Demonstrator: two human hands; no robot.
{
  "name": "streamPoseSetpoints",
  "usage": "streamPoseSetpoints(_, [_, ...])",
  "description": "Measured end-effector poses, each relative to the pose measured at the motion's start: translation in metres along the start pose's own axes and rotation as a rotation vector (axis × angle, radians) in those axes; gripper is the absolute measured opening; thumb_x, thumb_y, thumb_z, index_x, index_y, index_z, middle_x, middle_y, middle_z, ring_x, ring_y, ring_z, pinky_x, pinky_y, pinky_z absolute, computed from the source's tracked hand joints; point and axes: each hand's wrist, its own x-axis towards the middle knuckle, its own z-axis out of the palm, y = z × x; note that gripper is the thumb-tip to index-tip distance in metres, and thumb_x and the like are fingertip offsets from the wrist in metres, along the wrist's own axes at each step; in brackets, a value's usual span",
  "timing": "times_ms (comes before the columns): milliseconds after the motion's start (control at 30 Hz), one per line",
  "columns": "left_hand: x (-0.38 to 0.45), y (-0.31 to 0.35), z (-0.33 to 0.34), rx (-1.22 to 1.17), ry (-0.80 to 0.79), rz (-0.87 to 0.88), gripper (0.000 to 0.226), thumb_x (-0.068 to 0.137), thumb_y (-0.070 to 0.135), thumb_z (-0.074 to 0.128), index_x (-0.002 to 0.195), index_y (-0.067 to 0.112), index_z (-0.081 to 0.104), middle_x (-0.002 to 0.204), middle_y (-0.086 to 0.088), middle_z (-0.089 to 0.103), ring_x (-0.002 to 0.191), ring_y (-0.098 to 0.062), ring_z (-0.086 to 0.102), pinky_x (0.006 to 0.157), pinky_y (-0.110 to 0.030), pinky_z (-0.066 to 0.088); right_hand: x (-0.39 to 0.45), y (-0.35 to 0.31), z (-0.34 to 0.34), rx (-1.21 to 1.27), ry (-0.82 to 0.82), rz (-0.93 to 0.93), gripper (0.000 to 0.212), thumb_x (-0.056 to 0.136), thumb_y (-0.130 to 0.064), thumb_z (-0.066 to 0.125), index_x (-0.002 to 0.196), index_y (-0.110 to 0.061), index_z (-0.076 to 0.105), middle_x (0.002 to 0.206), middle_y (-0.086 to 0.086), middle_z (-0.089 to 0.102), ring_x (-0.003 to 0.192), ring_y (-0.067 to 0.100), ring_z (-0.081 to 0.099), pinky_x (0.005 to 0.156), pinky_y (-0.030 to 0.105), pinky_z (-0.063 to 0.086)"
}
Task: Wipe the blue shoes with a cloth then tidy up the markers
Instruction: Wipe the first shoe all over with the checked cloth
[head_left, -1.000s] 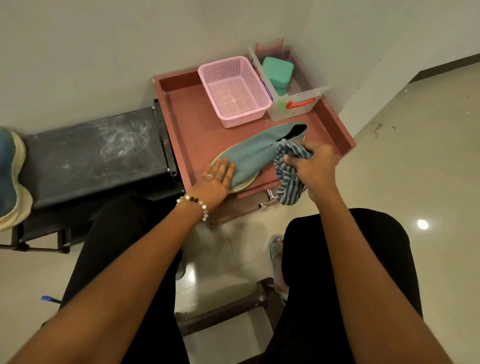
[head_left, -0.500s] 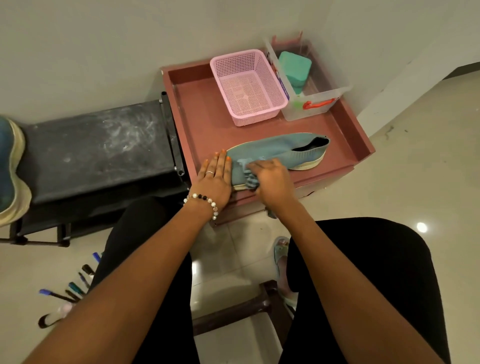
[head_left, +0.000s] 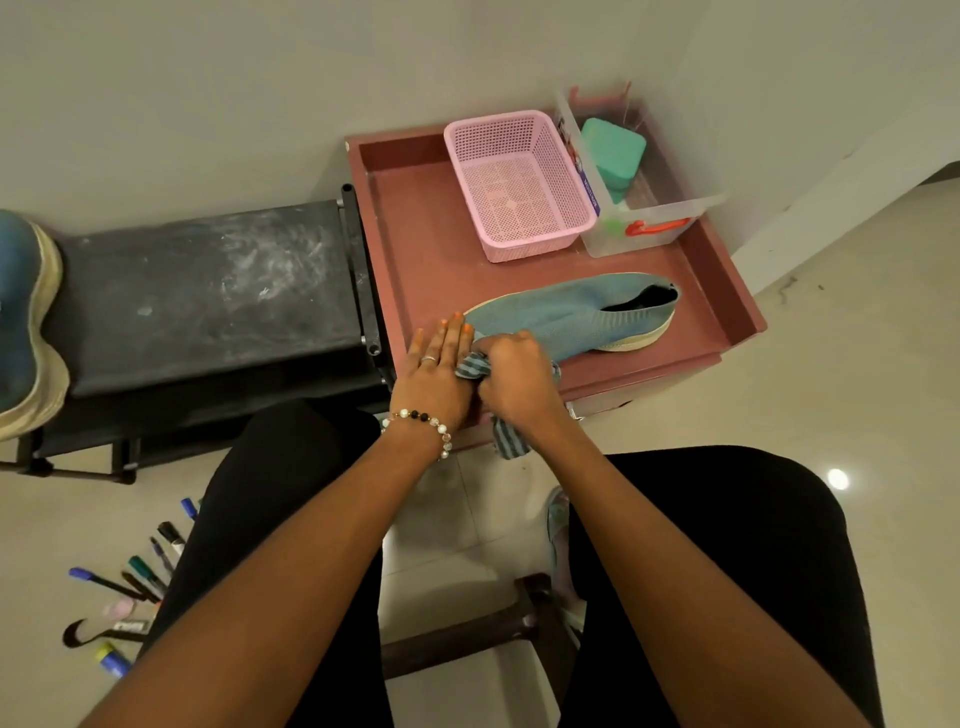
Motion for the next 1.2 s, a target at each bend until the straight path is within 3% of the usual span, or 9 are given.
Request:
streamPoseSetpoints(133, [-0.004, 0.002, -0.001, 0.036, 0.05, 0.004, 0.057, 0.095, 0.014, 0.002, 0.15, 0.008, -0.011, 0.159, -0.007, -0.012, 0.148, -0.021, -0.003, 0.116, -0.052, -0.007, 0.001, 0.034, -0.006, -0.156, 0.037, -0.068, 0.03, 0.081, -0.004, 0.056, 0.107, -0.012, 0.068, 0.102, 0.011, 0.068, 0.094, 0.032, 0.053, 0.084, 0.037, 0.042])
streamPoseSetpoints(367, [-0.004, -0.006, -0.002, 0.065, 0.018, 0.058, 0.074, 0.1, 0.051, 0.024, 0.151, 0.009, -0.009, 0.159, -0.006, -0.014, 0.148, -0.019, -0.005, 0.114, -0.055, -0.01, -0.001, 0.075, -0.021, -0.376, 0.311, 0.203, 0.014, 0.063, 0.006, 0.066, 0.075, -0.001, 0.068, 0.074, 0.018, 0.065, 0.07, 0.036, 0.054, 0.062, 0.035, 0.041])
streamPoseSetpoints(500, [-0.003, -0.008, -0.005, 0.037, 0.027, 0.085, 0.065, 0.102, 0.041, 0.022, 0.151, 0.009, -0.007, 0.159, -0.008, -0.014, 0.148, -0.022, -0.004, 0.114, -0.053, -0.009, 0.002, 0.041, -0.02, -0.194, 0.145, 0.21, 0.027, 0.081, -0.003, 0.053, 0.105, -0.004, 0.065, 0.106, 0.018, 0.061, 0.097, 0.035, 0.052, 0.082, 0.04, 0.04])
streamPoseSetpoints(600, [-0.003, -0.007, -0.004, 0.035, 0.007, 0.067, 0.06, 0.103, 0.029, 0.018, 0.151, 0.009, -0.011, 0.158, -0.009, -0.02, 0.147, -0.023, -0.009, 0.113, -0.054, -0.012, 0.001, 0.005, -0.007, -0.041, 0.004, 0.033, 0.03, 0.079, -0.001, 0.054, 0.105, -0.005, 0.066, 0.102, 0.018, 0.065, 0.095, 0.035, 0.057, 0.085, 0.039, 0.045])
streamPoseSetpoints(800, [-0.004, -0.002, -0.004, 0.049, 0.007, 0.02, 0.059, 0.098, 0.025, 0.011, 0.15, 0.01, -0.015, 0.157, -0.005, -0.024, 0.147, -0.02, -0.012, 0.114, -0.057, -0.009, 0.001, 0.017, 0.01, -0.256, 0.006, -0.089, 0.036, 0.087, -0.01, 0.05, 0.122, -0.013, 0.057, 0.117, 0.011, 0.057, 0.104, 0.033, 0.049, 0.085, 0.04, 0.041])
streamPoseSetpoints(900, [-0.004, 0.0, -0.001, 0.044, 0.047, 0.021, 0.057, 0.1, 0.022, 0.011, 0.15, 0.008, -0.011, 0.158, -0.007, -0.018, 0.148, -0.022, -0.006, 0.114, -0.058, -0.009, 0.005, 0.034, -0.002, -0.396, 0.019, -0.097, 0.028, 0.087, -0.009, 0.052, 0.112, -0.012, 0.065, 0.107, 0.012, 0.062, 0.095, 0.035, 0.052, 0.08, 0.04, 0.043])
streamPoseSetpoints(1000, [-0.004, -0.002, 0.0, 0.024, 0.063, 0.028, 0.059, 0.102, 0.027, 0.02, 0.151, 0.008, -0.008, 0.159, -0.008, -0.015, 0.148, -0.022, -0.002, 0.112, -0.057, -0.011, 0.007, 0.054, -0.017, -0.5, 0.173, 0.07, 0.013, 0.073, -0.006, 0.067, 0.084, -0.006, 0.072, 0.082, 0.015, 0.065, 0.079, 0.036, 0.056, 0.066, 0.037, 0.045])
streamPoseSetpoints(1100, [-0.004, -0.003, 0.001, 0.008, 0.071, 0.038, 0.059, 0.102, 0.024, 0.021, 0.151, 0.007, -0.007, 0.159, -0.009, -0.013, 0.148, -0.024, -0.001, 0.112, -0.057, -0.011, 0.006, 0.071, -0.03, -0.483, 0.159, 0.298, 0.019, 0.086, -0.006, 0.052, 0.098, -0.001, 0.066, 0.105, 0.02, 0.06, 0.102, 0.038, 0.049, 0.078, 0.041, 0.038])
streamPoseSetpoints(1200, [-0.004, -0.003, -0.001, 0.016, 0.073, 0.039, 0.058, 0.103, 0.022, 0.021, 0.151, 0.007, -0.006, 0.159, -0.01, -0.013, 0.148, -0.025, -0.002, 0.111, -0.056, -0.013, 0.006, 0.063, -0.027, -0.48, 0.139, 0.331, 0.021, 0.087, -0.006, 0.052, 0.103, -0.004, 0.065, 0.109, 0.019, 0.057, 0.106, 0.037, 0.047, 0.081, 0.04, 0.038])
